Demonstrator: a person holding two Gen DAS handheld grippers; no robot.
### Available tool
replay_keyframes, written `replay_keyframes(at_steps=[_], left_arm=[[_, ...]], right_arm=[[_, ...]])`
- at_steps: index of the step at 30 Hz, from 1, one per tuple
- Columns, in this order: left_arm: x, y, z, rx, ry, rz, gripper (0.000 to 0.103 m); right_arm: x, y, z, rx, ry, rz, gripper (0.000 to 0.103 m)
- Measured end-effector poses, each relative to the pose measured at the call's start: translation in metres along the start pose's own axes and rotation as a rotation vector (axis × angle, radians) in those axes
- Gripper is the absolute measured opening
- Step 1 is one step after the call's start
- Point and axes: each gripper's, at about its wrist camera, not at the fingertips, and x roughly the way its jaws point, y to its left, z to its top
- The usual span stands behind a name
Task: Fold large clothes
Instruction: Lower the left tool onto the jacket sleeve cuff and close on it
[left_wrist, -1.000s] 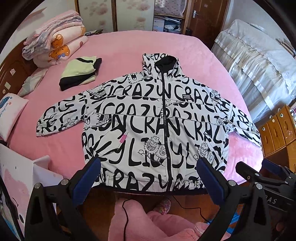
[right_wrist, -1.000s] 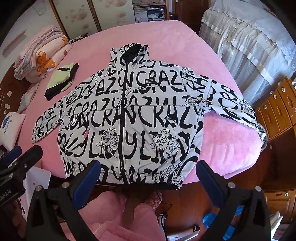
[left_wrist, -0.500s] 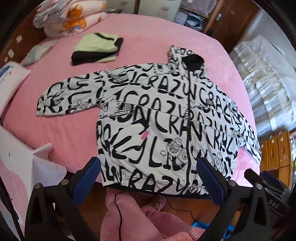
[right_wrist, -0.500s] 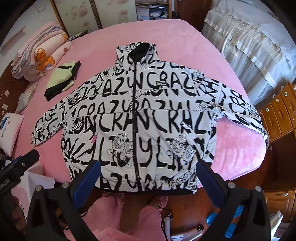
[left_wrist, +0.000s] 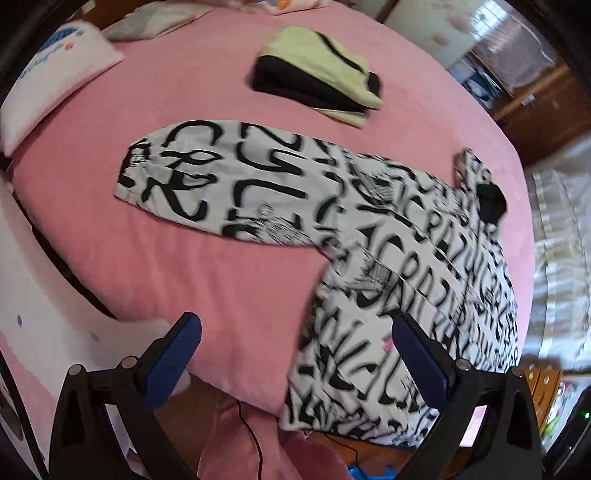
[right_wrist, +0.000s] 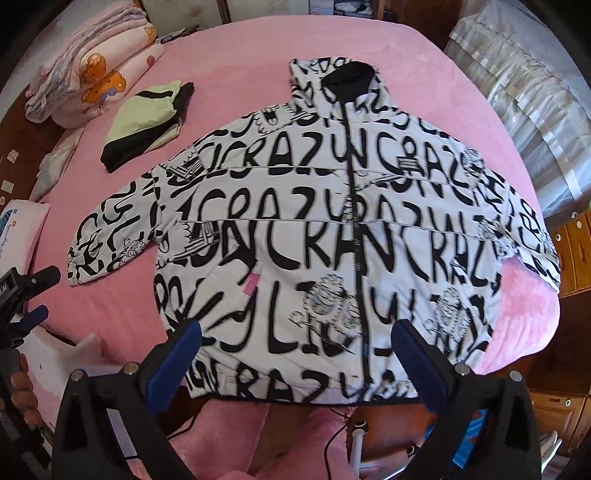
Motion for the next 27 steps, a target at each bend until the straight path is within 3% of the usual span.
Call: replay_keyframes(at_steps=[7, 12, 23, 27], left_arm=[[0.056, 0.082, 0.063, -0.145, 0.016, 0.05, 0.102], [0.096, 0.128, 0.085, -0.265, 0.027, 0.064, 0.102], [0.157, 0.22, 0.093, -0.602, -0.005, 0.088, 0.102], [0.172, 0.244, 0.094, -0.704, -0.031, 0.054, 0.101]], right_arm=[[0.053, 0.063, 0.037, 0.001, 0.035, 0.014, 0.103], [0.096, 0.102, 0.058, -0.012, 0.052, 0.016, 0.103], [0.168, 0.151, 0.078, -0.028, 0.119, 0.002, 0.103], [0.183, 0.16, 0.081, -0.024, 0.139, -0.002, 0.103]])
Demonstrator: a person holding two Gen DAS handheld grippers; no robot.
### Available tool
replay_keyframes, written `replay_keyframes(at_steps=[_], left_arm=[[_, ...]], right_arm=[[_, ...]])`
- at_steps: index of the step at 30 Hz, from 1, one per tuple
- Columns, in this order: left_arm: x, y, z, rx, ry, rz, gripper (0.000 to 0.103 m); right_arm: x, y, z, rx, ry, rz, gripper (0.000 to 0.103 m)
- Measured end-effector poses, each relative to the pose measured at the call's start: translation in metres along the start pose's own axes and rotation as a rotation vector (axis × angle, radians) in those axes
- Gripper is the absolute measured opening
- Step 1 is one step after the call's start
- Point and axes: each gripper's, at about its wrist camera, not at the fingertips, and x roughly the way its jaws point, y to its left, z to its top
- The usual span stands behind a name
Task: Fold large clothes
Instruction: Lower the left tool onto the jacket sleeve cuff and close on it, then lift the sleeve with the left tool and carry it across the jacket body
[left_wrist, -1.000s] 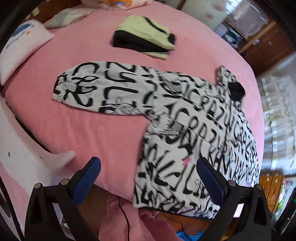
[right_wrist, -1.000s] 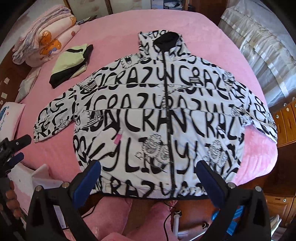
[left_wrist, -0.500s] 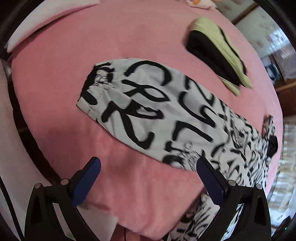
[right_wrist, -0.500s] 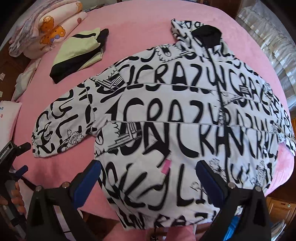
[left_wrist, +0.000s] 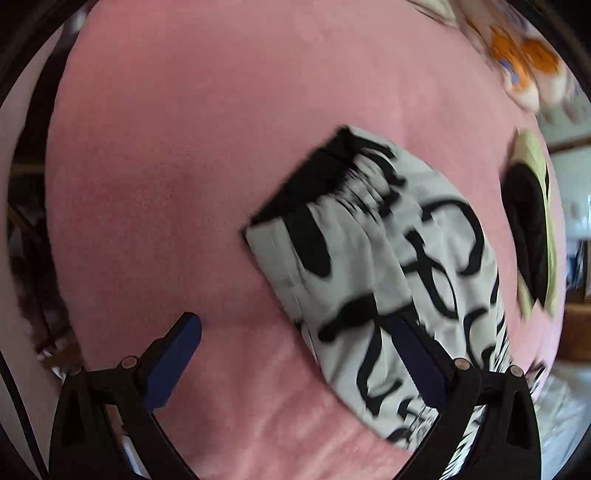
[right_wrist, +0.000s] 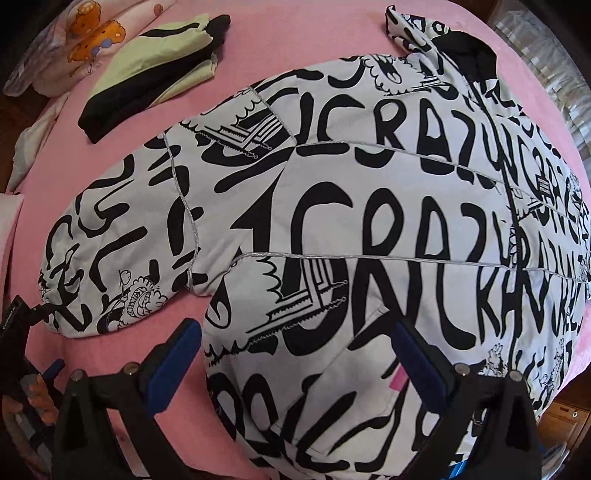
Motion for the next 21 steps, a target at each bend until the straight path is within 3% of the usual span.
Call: replay_keyframes(at_steps=[10, 15, 17, 21], left_arm=[[0.023, -0.003, 0.017, -0.056, -0.047, -0.029, 0.098], [0.025, -0.004, 0.025, -0.07, -0.064, -0.047, 0.079], [0.025, -0.005, 0.027, -0.074, -0.068, -0.05, 0.059], [0.028, -0.004, 0.027, -0.127, -0.051, -0.101, 0.039]], right_arm=[[0.017, 0.013, -0.001, 0.032, 0.051, -0.017, 0.103], [0.021, 0.023, 0.007, 0.033, 0.042, -0.014, 0.103], [0.024, 0.03, 0.012, 0.031, 0.039, -0.014, 0.103], [0.036, 0.037, 0.024, 0.031, 0.04, -0.013, 0.103]])
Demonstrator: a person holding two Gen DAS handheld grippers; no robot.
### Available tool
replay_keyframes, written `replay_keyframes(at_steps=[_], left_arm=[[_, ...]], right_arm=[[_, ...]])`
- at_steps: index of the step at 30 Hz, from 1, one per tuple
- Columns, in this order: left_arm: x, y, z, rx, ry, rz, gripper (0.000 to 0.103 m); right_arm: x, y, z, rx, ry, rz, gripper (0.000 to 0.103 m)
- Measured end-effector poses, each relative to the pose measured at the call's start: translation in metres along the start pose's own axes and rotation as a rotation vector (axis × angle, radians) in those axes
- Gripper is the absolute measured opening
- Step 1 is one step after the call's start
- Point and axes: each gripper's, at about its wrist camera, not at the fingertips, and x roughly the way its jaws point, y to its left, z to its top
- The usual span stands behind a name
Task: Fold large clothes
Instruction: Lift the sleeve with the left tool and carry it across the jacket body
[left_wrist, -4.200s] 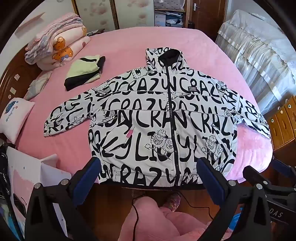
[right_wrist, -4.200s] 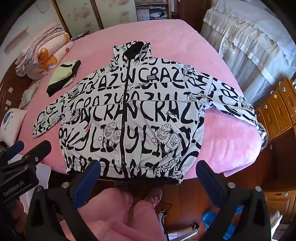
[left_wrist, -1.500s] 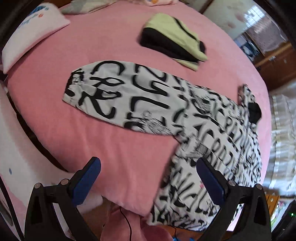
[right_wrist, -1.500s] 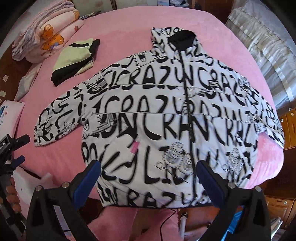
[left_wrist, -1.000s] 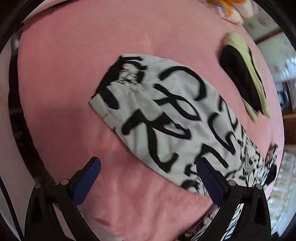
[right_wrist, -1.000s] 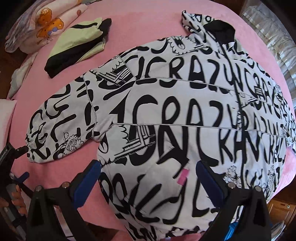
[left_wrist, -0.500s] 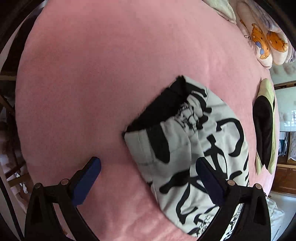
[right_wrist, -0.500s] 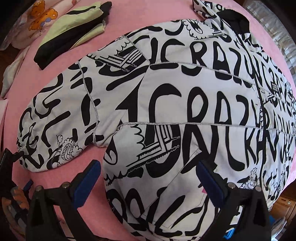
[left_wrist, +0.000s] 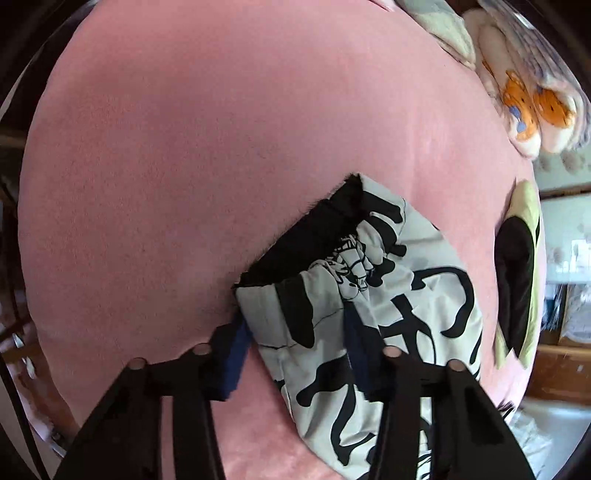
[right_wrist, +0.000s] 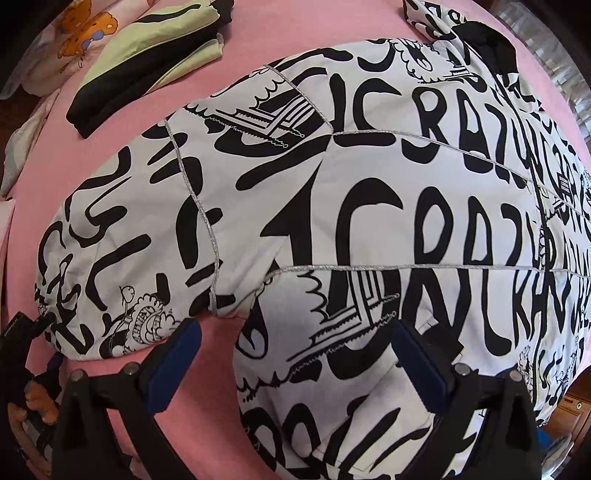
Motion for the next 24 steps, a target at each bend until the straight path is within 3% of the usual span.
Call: replay_keyframes(at_steps=[2, 4, 13, 19, 24], left_arm=[[0.003, -0.001, -0.002, -0.04, 0.019, -0.048, 0.018], [0.006, -0.002, -0.005, -0.082, 0.027, -0.092, 0.013], [-0.026, -0.029, -0.017, 0.042, -0.054, -0.154, 0.01], [-0.072, -0.072, -0.035, 0.248, -0.161, -0.216, 0.01], [-0.099, -0.127, -0.075, 0.403, -0.21, -0.323, 0.01]], right_arm=[[0.005, 0.002, 0.007, 0.011, -0.003, 0.002, 0.103], [0.01, 0.003, 0.012, 0.022, -0.004, 0.004, 0.103], [0.028, -0.007, 0.03, 0.058, 0.011, 0.02, 0.103], [0.029, -0.015, 0.035, 0.031, 0.0, 0.052, 0.102], [0.02, -0.032, 0.032, 0.025, 0.007, 0.097, 0.102]])
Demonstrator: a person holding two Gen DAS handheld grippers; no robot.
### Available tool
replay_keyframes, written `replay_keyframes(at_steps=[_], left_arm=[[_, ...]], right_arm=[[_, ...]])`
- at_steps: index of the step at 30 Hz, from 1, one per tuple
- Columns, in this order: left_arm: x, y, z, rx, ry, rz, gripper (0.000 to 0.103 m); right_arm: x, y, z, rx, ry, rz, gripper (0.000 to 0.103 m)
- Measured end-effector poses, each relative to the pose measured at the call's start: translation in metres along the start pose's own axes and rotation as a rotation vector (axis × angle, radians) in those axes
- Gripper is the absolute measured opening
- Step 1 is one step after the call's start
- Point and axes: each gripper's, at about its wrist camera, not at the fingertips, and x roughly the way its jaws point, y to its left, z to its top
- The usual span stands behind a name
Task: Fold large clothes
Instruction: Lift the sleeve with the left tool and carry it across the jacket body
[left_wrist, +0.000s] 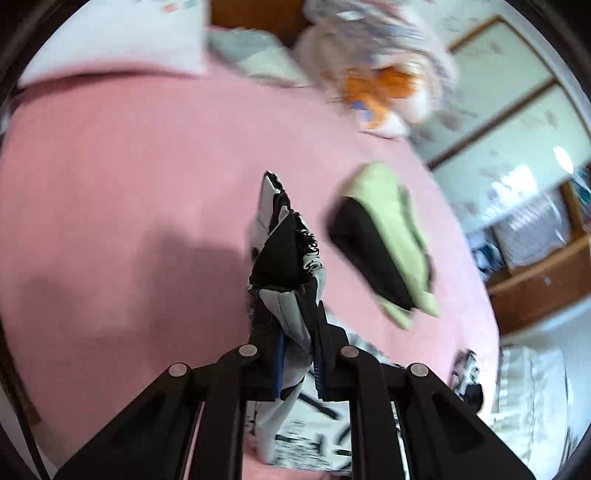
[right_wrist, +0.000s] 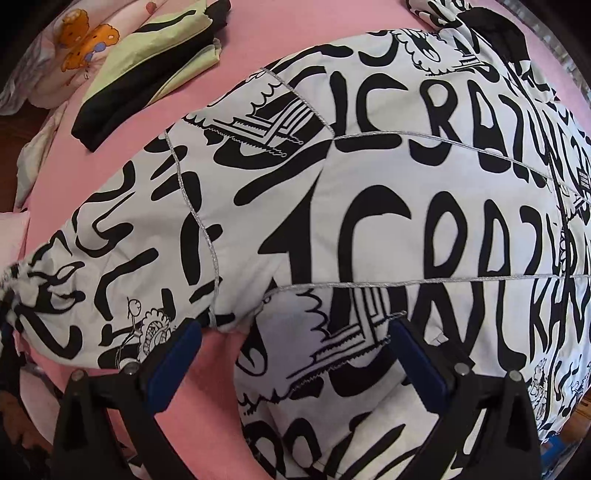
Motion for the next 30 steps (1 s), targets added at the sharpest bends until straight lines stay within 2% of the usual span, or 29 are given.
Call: replay_keyframes(at_steps=[5, 7, 12, 16, 20, 21, 25, 30], left_arm=[[-0.008, -0.069, -0.025, 0.09, -0.004, -0.097, 0.01], [-0.01, -0.096, -0.04, 0.13, -0.002, -0.112, 0.01], [-0.006, -0.164, -0.089, 0.219, 0.017, -0.151, 0.01], [0.001, -0.202, -0.13, 0.278, 0.047, -0.186, 0.01], [0.018, -0.238, -0.173, 0.317, 0.102, -0.238, 0.01], [0.021, -0.246, -0.185, 0.329, 0.114, -0.244, 0.01], [0.036, -0.277, -0.23, 0.378, 0.175, -0.277, 0.01], [0.062, -0.302, -0.284, 0.476, 0.28, -0.259, 0.01]], right_arm=[[-0.008, -0.034, 0.002, 0.004, -0.008, 0.038, 0.102], [-0.013, -0.051, 0.003, 0.008, -0.017, 0.054, 0.102], [-0.031, -0.097, 0.004, -0.014, -0.041, 0.096, 0.102], [-0.053, -0.134, 0.002, -0.015, -0.07, 0.122, 0.102], [-0.077, -0.179, -0.007, 0.006, -0.107, 0.144, 0.102], [-0.081, -0.174, -0.008, 0.009, -0.115, 0.14, 0.102], [-0.096, -0.219, -0.007, 0.028, -0.153, 0.114, 0.102], [-0.103, -0.271, -0.003, 0.087, -0.18, 0.085, 0.102]])
